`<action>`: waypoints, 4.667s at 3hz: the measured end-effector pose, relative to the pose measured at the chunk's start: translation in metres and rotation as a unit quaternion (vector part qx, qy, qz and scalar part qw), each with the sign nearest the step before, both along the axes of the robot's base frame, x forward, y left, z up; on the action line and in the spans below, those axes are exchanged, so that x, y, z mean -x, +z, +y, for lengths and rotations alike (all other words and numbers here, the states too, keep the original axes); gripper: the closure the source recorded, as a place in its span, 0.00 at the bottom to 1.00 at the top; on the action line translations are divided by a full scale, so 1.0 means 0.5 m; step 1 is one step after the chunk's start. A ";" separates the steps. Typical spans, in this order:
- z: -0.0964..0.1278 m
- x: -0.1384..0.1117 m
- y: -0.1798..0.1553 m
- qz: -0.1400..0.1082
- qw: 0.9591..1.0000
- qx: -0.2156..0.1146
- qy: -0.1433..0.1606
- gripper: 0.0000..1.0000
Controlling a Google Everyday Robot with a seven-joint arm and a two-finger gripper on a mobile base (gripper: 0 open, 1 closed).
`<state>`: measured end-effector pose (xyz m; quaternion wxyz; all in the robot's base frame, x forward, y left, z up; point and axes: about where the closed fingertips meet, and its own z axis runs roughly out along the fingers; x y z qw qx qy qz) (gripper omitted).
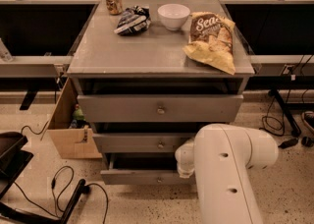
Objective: Open bottom drawer
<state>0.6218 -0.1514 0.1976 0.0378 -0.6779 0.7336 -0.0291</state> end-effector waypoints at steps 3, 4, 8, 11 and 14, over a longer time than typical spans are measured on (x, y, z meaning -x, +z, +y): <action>0.002 0.031 0.016 0.025 1.000 -0.008 -0.005 1.00; -0.009 0.061 0.014 0.042 0.999 -0.007 -0.007 1.00; -0.019 0.106 0.007 0.075 0.997 -0.008 -0.008 1.00; -0.003 0.132 0.015 0.099 0.995 -0.020 -0.008 1.00; 0.003 0.196 0.015 0.146 0.989 -0.036 -0.008 1.00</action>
Offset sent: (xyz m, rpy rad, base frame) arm -0.4043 -0.1758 0.0509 -0.0668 0.7930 -0.1781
